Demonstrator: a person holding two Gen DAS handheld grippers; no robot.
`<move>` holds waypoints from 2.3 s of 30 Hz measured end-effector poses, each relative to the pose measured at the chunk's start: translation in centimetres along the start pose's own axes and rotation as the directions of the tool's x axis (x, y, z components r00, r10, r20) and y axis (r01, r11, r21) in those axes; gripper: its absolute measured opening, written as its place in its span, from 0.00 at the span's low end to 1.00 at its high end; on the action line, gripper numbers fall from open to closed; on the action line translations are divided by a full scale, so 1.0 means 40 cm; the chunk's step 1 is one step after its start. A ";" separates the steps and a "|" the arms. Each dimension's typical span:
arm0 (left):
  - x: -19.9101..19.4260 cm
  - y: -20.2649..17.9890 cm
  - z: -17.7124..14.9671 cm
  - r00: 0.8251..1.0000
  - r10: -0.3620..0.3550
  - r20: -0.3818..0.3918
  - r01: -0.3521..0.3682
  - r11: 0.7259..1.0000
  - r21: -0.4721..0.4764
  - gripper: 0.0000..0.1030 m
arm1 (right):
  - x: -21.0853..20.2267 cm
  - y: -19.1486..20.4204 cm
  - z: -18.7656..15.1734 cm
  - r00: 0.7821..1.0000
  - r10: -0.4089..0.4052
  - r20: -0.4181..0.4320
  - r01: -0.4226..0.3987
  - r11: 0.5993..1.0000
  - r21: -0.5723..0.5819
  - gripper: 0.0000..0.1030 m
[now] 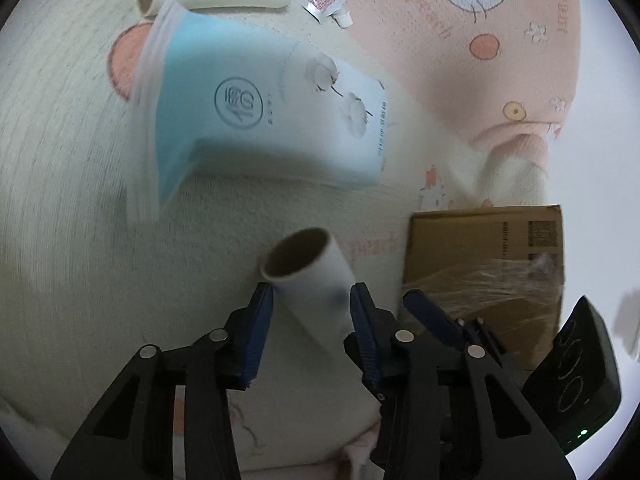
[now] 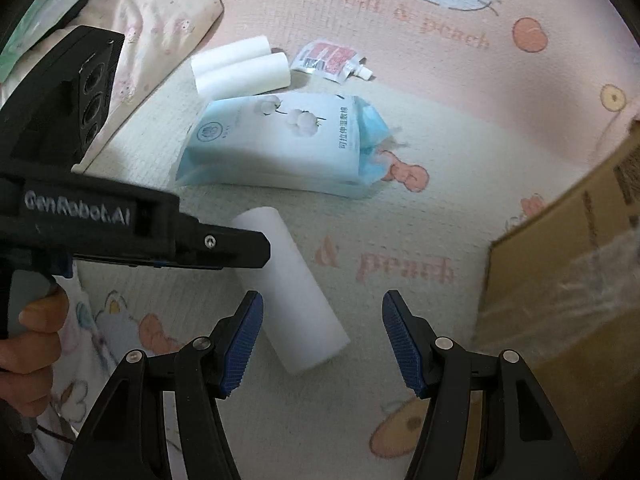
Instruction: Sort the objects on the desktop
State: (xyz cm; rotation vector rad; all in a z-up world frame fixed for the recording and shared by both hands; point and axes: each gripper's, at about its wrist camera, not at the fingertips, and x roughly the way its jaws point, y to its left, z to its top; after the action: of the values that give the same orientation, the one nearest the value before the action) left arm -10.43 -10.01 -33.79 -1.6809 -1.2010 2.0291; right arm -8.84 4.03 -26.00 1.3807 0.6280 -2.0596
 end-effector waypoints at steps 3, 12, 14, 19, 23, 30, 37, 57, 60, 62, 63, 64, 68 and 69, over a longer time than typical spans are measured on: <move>0.012 0.011 0.016 0.999 -0.043 -0.016 0.043 0.999 -0.019 0.42 | 0.024 -0.006 0.007 0.999 0.036 -0.028 -0.035 0.999 0.015 0.58; 0.040 0.020 0.021 0.996 -0.092 -0.022 0.090 0.993 -0.079 0.47 | 0.071 -0.016 -0.009 0.990 0.096 -0.108 -0.087 0.992 0.093 0.56; 0.046 0.026 0.023 0.994 -0.105 -0.024 0.102 0.989 -0.102 0.47 | 0.077 -0.018 -0.011 0.991 0.077 -0.106 -0.064 0.991 0.119 0.51; 0.050 0.026 0.027 0.994 -0.110 -0.018 0.107 0.985 -0.135 0.47 | 0.074 -0.022 -0.015 0.987 0.131 -0.090 -0.112 0.976 0.189 0.45; 0.063 0.010 0.019 0.994 -0.101 -0.049 0.095 0.989 -0.113 0.47 | 0.069 -0.016 -0.023 0.982 0.164 -0.094 -0.140 0.964 0.225 0.43; 0.052 -0.025 -0.016 0.998 -0.047 -0.033 0.048 0.999 0.007 0.45 | 0.050 0.001 -0.052 0.983 0.164 -0.086 -0.133 0.949 0.286 0.41; -0.025 -0.089 -0.044 0.999 -0.029 0.023 0.026 0.994 0.107 0.45 | -0.027 0.020 -0.054 0.987 0.157 -0.036 -0.141 0.949 0.281 0.40; -0.234 -0.435 -0.177 0.978 -0.076 0.196 -0.021 0.893 0.450 0.46 | -0.426 -0.022 -0.051 0.959 0.056 0.279 -0.149 0.934 0.324 0.40; -0.219 -0.480 -0.187 0.981 -0.076 0.176 -0.019 0.874 0.485 0.46 | -0.484 -0.035 -0.096 0.955 0.033 0.295 -0.136 0.931 0.337 0.40; -0.206 -0.507 -0.194 0.984 -0.079 0.158 -0.012 0.864 0.504 0.46 | -0.488 -0.060 -0.099 0.952 0.027 0.306 -0.140 0.924 0.355 0.40; -0.199 -0.521 -0.199 0.985 -0.083 0.151 -0.006 0.858 0.513 0.46 | -0.493 -0.073 -0.105 0.950 0.015 0.312 -0.134 0.922 0.363 0.40; -0.192 -0.539 -0.203 0.986 -0.089 0.144 0.000 0.852 0.524 0.46 | -0.500 -0.083 -0.114 0.948 0.006 0.317 -0.129 0.921 0.368 0.40; -0.168 -0.605 -0.221 0.987 -0.098 0.125 0.008 0.817 0.577 0.46 | -0.520 -0.129 -0.145 0.941 -0.032 0.338 -0.111 0.912 0.395 0.40; -0.161 -0.622 -0.224 0.988 -0.096 0.120 0.007 0.807 0.591 0.46 | -0.527 -0.143 -0.155 0.938 -0.040 0.343 -0.107 0.910 0.400 0.40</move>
State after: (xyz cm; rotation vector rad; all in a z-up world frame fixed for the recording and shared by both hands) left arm -7.94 5.39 -11.51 -1.1952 -0.5334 2.2073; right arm -2.35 16.50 -8.15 1.1808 0.0106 -2.4214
